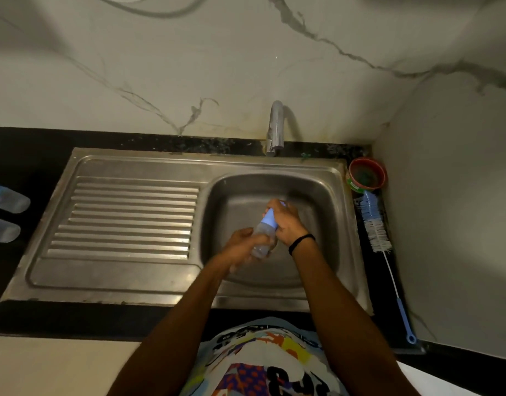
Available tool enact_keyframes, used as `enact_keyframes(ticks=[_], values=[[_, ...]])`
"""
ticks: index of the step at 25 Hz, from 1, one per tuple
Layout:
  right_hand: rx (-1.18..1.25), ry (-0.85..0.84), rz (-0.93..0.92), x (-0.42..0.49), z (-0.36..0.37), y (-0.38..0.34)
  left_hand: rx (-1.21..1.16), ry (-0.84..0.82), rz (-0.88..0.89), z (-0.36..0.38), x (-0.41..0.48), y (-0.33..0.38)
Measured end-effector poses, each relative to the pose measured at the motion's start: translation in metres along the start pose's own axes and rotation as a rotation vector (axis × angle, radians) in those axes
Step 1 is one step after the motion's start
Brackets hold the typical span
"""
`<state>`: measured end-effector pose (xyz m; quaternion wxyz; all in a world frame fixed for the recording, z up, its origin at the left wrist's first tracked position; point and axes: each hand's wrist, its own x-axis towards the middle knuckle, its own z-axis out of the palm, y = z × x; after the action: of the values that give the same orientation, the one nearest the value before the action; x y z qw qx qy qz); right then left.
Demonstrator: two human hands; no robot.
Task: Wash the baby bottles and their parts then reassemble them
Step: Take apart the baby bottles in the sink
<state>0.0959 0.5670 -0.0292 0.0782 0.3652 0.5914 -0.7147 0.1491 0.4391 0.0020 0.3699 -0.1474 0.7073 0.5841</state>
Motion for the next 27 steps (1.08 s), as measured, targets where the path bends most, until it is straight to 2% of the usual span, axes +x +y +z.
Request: enact_keyframes(ticks=[1, 2, 3, 5, 7, 8, 9, 10, 11, 12, 13, 17, 20, 23, 27], values=[[0.021, -0.015, 0.007, 0.001, -0.001, 0.002, -0.148, -0.102, -0.052, -0.005, 0.000, -0.001], [0.029, -0.017, 0.011, 0.001, 0.000, 0.004, -0.147, -0.130, -0.062, -0.010, 0.000, 0.000], [0.006, 0.009, 0.016, 0.003, 0.001, 0.007, -0.002, -0.092, -0.052, -0.011, 0.003, -0.001], [-0.078, 0.073, 0.004, 0.004, 0.006, 0.008, 0.546, 0.104, 0.078, 0.002, 0.006, 0.000], [-0.102, 0.063, 0.006, 0.004, 0.009, 0.003, 0.670, 0.203, 0.141, 0.012, 0.005, -0.004], [-0.063, 0.045, 0.023, 0.003, 0.008, -0.001, 0.451, 0.167, 0.094, 0.009, 0.005, -0.003], [-0.006, 0.030, 0.052, 0.002, 0.005, -0.006, 0.113, 0.109, 0.008, 0.003, 0.007, -0.001], [0.048, 0.017, 0.069, 0.001, 0.001, -0.011, -0.200, -0.020, -0.094, 0.000, 0.004, 0.000], [0.101, 0.006, 0.079, 0.003, -0.003, -0.014, -0.424, -0.132, -0.137, -0.003, 0.000, -0.001], [0.147, 0.003, 0.081, 0.004, -0.005, -0.015, -0.488, -0.191, -0.148, -0.006, 0.000, -0.003], [0.192, 0.009, 0.089, 0.006, -0.005, -0.016, -0.452, -0.199, -0.147, -0.005, 0.000, -0.004], [0.362, 0.021, 0.219, 0.020, -0.008, -0.008, -0.053, -0.046, -0.043, 0.007, 0.008, -0.018], [0.537, 0.006, 0.197, 0.040, -0.029, 0.003, -0.016, 0.061, -0.008, 0.003, 0.010, -0.031], [0.367, 0.095, 0.117, 0.049, -0.051, 0.015, 0.016, 0.154, 0.013, -0.003, 0.012, -0.038], [-0.209, 0.289, -0.003, 0.057, -0.068, 0.036, 0.024, 0.189, 0.019, 0.000, 0.022, -0.044]])
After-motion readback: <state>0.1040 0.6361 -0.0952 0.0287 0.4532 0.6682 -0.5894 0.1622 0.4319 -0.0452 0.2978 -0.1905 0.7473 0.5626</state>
